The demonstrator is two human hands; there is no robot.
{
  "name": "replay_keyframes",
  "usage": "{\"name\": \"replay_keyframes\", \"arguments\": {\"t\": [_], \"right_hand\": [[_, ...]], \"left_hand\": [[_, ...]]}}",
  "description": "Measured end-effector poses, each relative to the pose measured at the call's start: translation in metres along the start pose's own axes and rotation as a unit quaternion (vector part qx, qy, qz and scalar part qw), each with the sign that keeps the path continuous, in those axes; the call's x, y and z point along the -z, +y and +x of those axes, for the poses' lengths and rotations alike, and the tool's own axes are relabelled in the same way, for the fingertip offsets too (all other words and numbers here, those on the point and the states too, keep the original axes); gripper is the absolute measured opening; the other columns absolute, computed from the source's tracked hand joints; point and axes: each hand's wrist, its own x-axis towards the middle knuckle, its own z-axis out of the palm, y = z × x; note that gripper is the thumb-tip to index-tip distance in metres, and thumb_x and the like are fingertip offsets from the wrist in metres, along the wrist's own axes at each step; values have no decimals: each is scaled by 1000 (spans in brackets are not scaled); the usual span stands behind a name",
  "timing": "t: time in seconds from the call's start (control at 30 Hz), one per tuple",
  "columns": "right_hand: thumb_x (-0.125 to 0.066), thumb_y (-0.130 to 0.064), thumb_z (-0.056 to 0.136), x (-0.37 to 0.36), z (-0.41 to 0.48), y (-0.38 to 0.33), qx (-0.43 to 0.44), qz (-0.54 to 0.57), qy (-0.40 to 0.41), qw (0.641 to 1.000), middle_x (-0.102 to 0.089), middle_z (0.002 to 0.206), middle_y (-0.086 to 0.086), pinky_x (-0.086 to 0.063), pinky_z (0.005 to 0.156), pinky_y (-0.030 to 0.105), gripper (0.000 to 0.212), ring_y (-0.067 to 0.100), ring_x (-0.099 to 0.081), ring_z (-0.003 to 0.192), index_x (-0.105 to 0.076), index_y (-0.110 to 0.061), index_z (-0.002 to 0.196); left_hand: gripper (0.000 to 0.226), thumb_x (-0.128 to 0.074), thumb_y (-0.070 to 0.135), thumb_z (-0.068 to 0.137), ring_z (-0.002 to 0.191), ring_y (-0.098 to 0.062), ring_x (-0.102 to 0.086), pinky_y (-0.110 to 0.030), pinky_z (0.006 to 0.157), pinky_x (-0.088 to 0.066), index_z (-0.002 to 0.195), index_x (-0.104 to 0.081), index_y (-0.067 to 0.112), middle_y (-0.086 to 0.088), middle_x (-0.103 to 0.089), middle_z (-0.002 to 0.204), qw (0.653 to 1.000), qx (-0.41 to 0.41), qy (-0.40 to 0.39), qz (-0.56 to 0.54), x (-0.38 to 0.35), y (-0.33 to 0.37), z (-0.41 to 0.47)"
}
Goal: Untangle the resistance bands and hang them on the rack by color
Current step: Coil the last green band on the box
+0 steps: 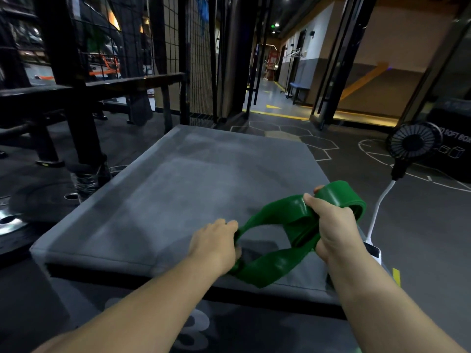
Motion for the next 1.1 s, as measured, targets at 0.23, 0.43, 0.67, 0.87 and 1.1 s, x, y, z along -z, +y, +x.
{"name": "replay_keyframes", "arguments": {"t": [0.23, 0.43, 0.67, 0.87, 1.1], "right_hand": [[-78, -20, 78, 15, 6, -9, 41, -157, -60, 985, -68, 67, -3, -51, 74, 33, 14, 15, -66, 67, -65, -16, 82], [-95, -21, 47, 20, 1, -16, 46, -347, -211, 913, -71, 70, -16, -47, 67, 20, 48, 3, -68, 72, -66, -20, 85], [-68, -21, 90, 8, -12, 1, 68, -418, -297, 856, -60, 66, -6, -44, 65, 19, 16, 6, -56, 63, -61, -20, 76], [-57, -41, 80, 3, -23, 9, 51, -401, -362, 840, -56, 63, -2, -44, 64, 25, 32, 12, -54, 62, -58, -12, 68], [-60, -29, 73, 6, -19, 6, 15, -378, -382, 843, -66, 69, 3, -48, 69, 28, 34, 13, -60, 66, -66, 4, 77]], "left_hand": [[15, -62, 22, 88, 94, -22, -64, -31, 79, -51, 93, -59, 8, -14, -67, 99, 918, -13, -61, -391, 25, -16, 4], [27, -41, -9, 94, 97, -22, -67, -37, 89, -53, 103, -60, 8, -10, -73, 97, 706, -56, -99, -699, 58, -12, -18], [37, -50, 11, 66, 81, -27, -62, -36, 78, -49, 102, -50, 10, -13, -65, 75, 689, -65, -71, -718, 61, -6, -21], [53, -70, 44, 82, 90, 13, -55, -12, 81, -45, 118, -33, 29, 8, -53, 104, 815, -147, -122, -547, 66, 1, -32], [42, -53, 58, 76, 79, 6, -55, -13, 73, -43, 98, -32, 29, 14, -48, 87, 871, -141, 4, -471, 62, -6, -30]]}}
